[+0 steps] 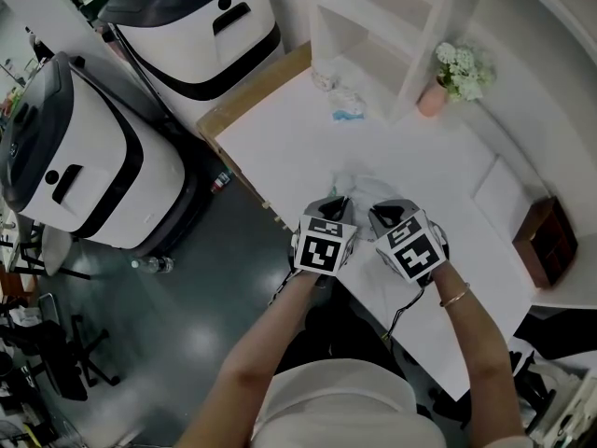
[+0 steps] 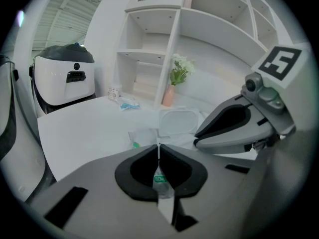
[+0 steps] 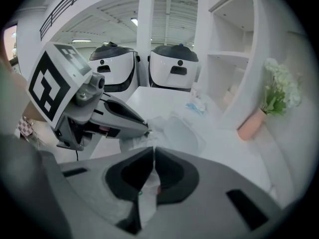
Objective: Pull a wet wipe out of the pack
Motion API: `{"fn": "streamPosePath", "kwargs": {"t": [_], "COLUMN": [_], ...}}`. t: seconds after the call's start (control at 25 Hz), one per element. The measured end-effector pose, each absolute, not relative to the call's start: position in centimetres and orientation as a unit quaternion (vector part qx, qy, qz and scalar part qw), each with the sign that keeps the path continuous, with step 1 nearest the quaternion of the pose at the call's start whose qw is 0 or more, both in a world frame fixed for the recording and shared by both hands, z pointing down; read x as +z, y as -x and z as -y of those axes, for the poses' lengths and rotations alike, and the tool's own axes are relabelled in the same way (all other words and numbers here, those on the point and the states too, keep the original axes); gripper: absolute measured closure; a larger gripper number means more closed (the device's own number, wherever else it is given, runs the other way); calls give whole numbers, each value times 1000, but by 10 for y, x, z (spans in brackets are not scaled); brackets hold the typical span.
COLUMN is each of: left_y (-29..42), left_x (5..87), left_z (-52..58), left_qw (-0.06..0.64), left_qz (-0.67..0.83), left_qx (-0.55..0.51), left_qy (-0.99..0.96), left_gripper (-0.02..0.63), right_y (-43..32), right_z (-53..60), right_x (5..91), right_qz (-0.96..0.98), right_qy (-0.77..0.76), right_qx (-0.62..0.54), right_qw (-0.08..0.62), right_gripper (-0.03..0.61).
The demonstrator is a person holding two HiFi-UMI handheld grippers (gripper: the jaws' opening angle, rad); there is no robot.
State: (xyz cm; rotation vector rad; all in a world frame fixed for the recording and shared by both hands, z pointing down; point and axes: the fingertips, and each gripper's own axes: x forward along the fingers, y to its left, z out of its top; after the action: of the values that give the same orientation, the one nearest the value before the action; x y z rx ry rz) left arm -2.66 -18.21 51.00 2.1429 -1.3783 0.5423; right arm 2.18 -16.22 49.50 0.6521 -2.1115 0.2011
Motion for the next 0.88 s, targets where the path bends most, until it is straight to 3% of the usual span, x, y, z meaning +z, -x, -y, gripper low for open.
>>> {"fn": "streamPosePath", "kwargs": {"t": [0.88], "left_y": [26], "left_x": [511], "left_z": [181], "left_qw": [261], "left_qz": [514], "left_qx": [205], "left_qy": [-791], "left_gripper": [611], "right_y": [-30], "right_z": [161], "right_x": [464], "right_qz": [876], "right_qy": [-309], "right_qx": [129], "right_qw": [348], "right_gripper": [568]}}
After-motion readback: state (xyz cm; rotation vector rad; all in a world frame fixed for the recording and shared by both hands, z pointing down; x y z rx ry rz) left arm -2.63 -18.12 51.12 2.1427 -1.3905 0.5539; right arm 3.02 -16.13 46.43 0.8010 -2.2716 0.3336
